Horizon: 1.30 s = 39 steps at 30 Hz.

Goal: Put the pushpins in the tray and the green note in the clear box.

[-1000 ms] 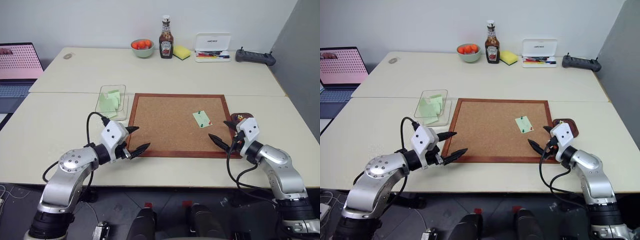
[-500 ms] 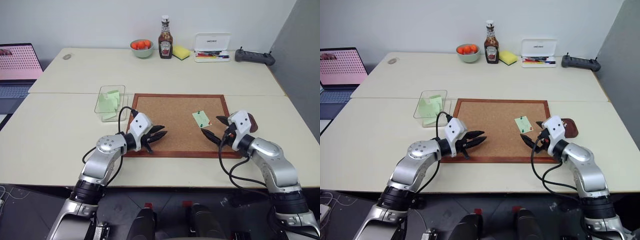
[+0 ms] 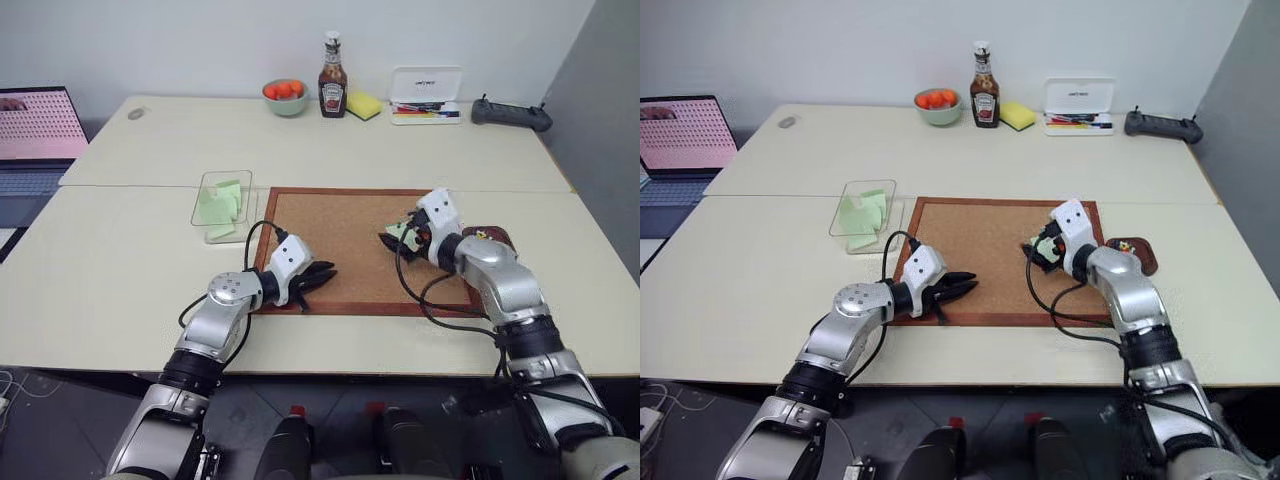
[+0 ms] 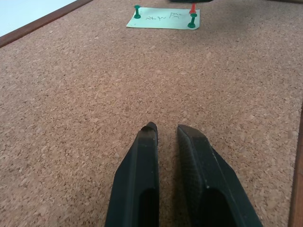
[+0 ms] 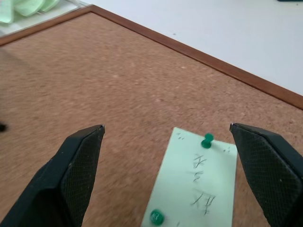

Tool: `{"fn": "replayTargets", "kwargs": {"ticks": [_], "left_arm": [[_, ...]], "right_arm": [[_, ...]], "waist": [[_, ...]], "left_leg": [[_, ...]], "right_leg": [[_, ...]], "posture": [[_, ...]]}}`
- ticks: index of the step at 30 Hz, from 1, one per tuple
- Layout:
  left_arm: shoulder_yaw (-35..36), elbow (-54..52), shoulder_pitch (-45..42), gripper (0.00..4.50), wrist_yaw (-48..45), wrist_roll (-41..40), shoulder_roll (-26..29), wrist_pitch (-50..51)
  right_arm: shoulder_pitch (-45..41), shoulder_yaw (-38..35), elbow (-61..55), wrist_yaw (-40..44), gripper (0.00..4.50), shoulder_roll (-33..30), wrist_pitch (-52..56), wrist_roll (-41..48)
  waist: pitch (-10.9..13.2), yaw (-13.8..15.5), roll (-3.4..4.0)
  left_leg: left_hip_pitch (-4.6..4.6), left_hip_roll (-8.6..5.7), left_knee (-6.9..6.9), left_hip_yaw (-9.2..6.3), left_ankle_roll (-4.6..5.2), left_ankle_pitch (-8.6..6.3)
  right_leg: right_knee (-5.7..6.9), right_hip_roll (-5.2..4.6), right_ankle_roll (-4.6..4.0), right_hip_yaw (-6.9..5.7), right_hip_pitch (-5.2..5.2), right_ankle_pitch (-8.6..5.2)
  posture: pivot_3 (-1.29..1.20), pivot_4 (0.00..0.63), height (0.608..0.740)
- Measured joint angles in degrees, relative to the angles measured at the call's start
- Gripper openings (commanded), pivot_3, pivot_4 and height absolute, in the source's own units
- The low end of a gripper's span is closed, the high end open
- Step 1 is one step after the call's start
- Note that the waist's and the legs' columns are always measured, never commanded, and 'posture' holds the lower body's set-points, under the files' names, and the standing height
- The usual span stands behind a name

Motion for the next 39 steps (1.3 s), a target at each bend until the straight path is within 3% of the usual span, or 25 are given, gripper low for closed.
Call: {"fn": "replayTargets", "kwargs": {"ticks": [2,11,22,39], "left_arm": [[0.01,-0.03,0.04,0.72,-0.03,0.02,0.0,-0.04],[0.42,-1.24,1.06,0.72,0.37,0.16,0.04,0.27],[0.44,-2.28,1.4,0.72,0.56,0.98,0.02,1.03],[0.35,-2.28,1.38,0.72,0.25,1.56,-0.11,1.42]], "right_arm": [[-1.5,0.03,3.49,-0.09,4.08,0.41,-1.45,-0.87],[-6.15,-0.06,17.87,-1.17,2.24,2.32,-8.54,-3.99],[-6.7,-0.25,20.31,-1.26,0.1,2.59,-10.96,-4.82],[-6.2,-1.79,13.89,0.38,0.01,2.45,-9.78,-3.43]], "waist": [[0.0,-0.02,0.0],[-0.02,-0.07,0.03],[-0.02,-0.08,0.04],[-0.03,-0.12,0.06]], "left_leg": [[0.0,0.0,-0.01,0.0,0.0,0.0],[0.04,0.01,-0.01,0.06,0.0,0.0],[0.09,0.01,-0.01,0.16,0.0,0.0],[0.15,0.01,-0.02,0.31,0.0,0.0]], "right_leg": [[0.0,0.0,0.0,0.0,0.0,0.0],[0.04,0.01,-0.01,0.07,-0.01,0.01],[0.06,0.02,0.0,0.18,-0.01,0.01],[0.1,0.02,0.03,0.35,-0.03,0.02]], "posture": [[0.0,0.15,0.74],[0.0,0.15,0.74],[0.0,0.15,0.74],[0.0,0.15,0.74]]}}
